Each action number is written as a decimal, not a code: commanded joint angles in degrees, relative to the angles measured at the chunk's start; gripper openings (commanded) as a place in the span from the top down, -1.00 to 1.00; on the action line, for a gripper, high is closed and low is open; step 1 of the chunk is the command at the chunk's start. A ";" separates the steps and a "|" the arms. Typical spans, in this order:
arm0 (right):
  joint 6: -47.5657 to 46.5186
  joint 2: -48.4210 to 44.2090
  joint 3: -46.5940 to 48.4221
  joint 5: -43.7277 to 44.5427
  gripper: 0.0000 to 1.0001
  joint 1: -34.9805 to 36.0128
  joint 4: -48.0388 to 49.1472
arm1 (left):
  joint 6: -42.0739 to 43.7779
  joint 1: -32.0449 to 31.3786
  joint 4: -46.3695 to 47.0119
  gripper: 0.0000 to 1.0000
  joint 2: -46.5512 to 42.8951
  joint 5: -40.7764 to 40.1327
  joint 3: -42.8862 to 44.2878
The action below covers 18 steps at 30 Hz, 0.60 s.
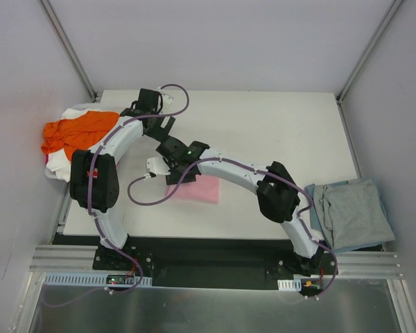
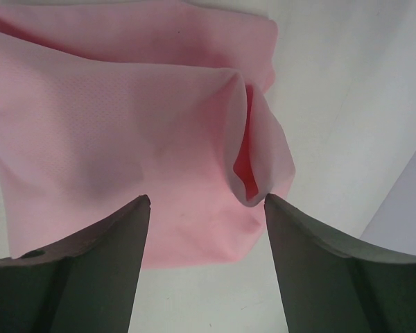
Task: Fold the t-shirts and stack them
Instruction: Fold the tshirt
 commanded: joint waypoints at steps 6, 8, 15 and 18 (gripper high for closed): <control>-2.76 5.93 6.72 -2.62 -0.40 -2.78 1.86 | 0.72 0.93 1.29 -0.98 -1.59 -3.15 0.98; -3.37 6.91 8.21 -2.98 -0.40 -3.31 2.21 | 0.99 1.28 1.47 -0.99 -2.29 -3.50 0.81; -6.45 9.11 9.71 -2.89 -0.40 -5.51 5.64 | 1.52 1.64 1.56 -0.99 -3.26 -3.94 0.19; -6.89 10.07 10.15 -3.41 -0.41 -6.21 7.31 | 1.34 1.64 1.64 -0.99 -3.17 -3.77 -0.33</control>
